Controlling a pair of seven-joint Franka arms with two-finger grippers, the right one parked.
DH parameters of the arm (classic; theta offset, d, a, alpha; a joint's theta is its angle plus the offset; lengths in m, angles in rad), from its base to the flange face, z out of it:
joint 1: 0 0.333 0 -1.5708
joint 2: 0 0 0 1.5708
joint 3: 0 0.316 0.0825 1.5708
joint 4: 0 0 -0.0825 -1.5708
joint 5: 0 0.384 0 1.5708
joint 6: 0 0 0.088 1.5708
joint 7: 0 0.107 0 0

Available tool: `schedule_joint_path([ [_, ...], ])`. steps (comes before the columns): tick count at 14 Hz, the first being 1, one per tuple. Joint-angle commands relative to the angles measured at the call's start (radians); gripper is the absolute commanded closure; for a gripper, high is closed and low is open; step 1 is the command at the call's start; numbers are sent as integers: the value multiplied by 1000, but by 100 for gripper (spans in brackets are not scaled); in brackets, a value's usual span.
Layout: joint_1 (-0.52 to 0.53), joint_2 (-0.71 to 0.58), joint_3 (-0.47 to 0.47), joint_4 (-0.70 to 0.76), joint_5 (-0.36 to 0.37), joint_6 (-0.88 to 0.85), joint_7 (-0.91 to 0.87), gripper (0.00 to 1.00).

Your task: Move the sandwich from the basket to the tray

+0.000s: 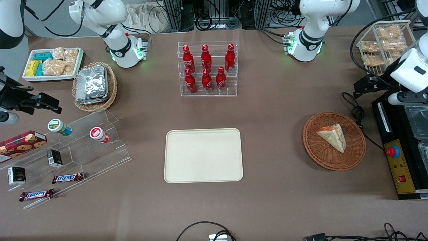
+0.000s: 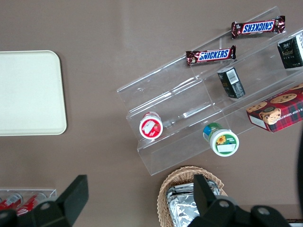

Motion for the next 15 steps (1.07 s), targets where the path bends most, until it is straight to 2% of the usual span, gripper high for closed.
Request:
schedule_joint_path([
  [1, -3, 13, 4, 30, 4, -28, 22, 0],
  [5, 7, 23, 7, 30, 9, -25, 6, 0],
  [7, 39, 33, 6, -10, 35, 16, -24, 0],
  [15, 92, -56, 6, -436, 38, 427, -267, 0],
])
